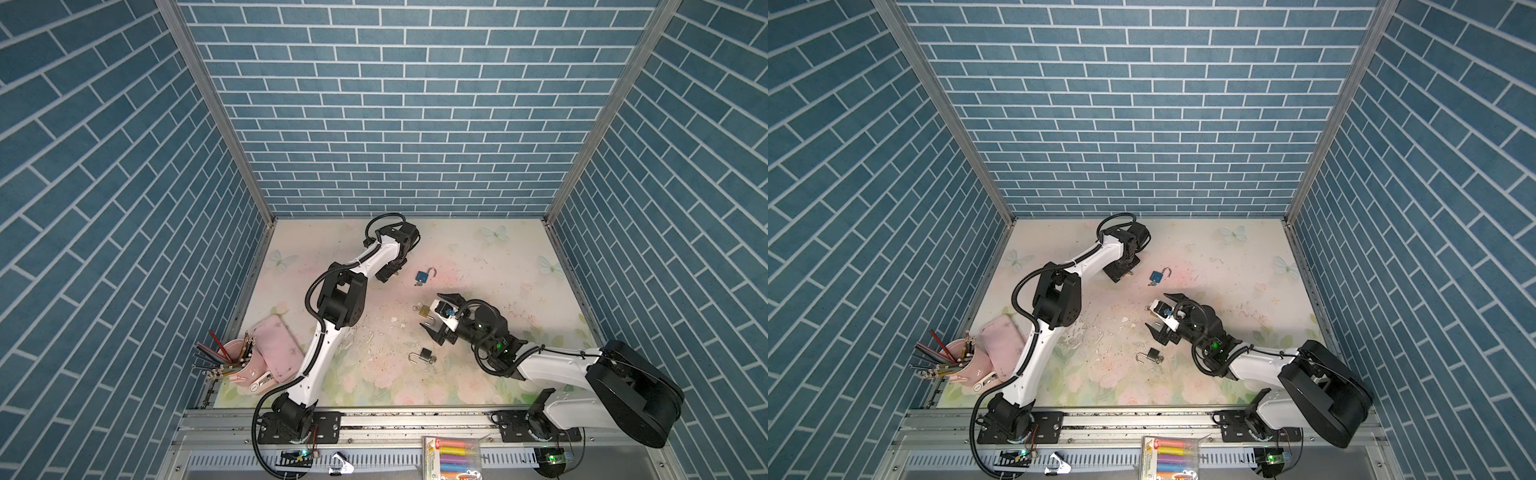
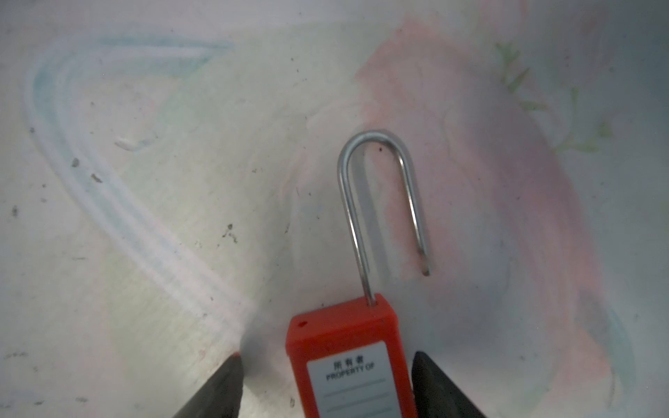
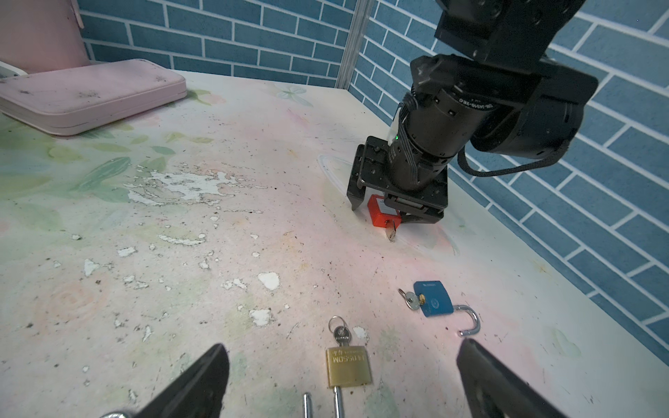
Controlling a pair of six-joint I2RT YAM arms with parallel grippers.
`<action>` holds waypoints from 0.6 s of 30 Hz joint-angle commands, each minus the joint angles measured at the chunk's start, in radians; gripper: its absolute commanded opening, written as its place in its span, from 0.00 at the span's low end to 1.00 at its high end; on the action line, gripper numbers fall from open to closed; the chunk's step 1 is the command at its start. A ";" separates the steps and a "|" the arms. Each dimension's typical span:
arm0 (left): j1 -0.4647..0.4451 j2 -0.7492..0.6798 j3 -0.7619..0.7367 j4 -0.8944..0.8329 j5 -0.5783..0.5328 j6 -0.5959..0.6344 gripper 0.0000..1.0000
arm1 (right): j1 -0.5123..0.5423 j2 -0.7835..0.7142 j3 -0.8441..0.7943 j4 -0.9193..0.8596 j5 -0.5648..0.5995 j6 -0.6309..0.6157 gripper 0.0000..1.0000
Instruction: Lock with the key
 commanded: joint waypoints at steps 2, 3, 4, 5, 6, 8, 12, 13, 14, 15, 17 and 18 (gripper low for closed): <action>-0.006 0.037 0.012 -0.031 -0.003 -0.006 0.69 | 0.009 0.012 -0.002 0.018 0.004 -0.035 0.99; -0.006 0.039 0.013 -0.027 -0.007 -0.002 0.68 | 0.010 0.012 0.001 0.016 0.004 -0.035 0.99; -0.006 0.039 0.013 -0.027 -0.011 0.003 0.65 | 0.011 0.011 0.000 0.016 0.007 -0.036 0.99; -0.007 0.039 0.012 -0.024 -0.014 0.007 0.63 | 0.012 0.011 0.001 0.014 0.009 -0.035 0.99; -0.006 0.040 0.014 -0.019 -0.017 0.016 0.62 | 0.013 0.011 0.001 0.012 0.010 -0.036 0.99; -0.004 0.043 0.015 -0.007 -0.018 0.033 0.62 | 0.015 0.007 0.002 0.008 0.013 -0.035 0.99; 0.002 0.048 0.016 0.014 -0.009 0.072 0.58 | 0.017 0.002 0.008 -0.003 0.019 -0.036 0.99; 0.004 0.048 0.014 0.018 -0.006 0.079 0.56 | 0.018 0.002 0.011 -0.010 0.023 -0.034 0.99; 0.005 0.047 0.013 0.022 -0.004 0.092 0.55 | 0.018 0.001 0.015 -0.016 0.025 -0.030 0.99; 0.007 0.047 0.013 0.025 -0.003 0.104 0.54 | 0.018 0.001 0.019 -0.020 0.027 -0.027 0.99; 0.005 0.044 0.009 0.035 -0.002 0.134 0.53 | 0.018 0.000 0.022 -0.019 0.032 -0.011 0.99; 0.006 0.041 0.004 0.036 -0.003 0.143 0.52 | 0.018 -0.001 0.021 -0.015 0.032 -0.003 0.98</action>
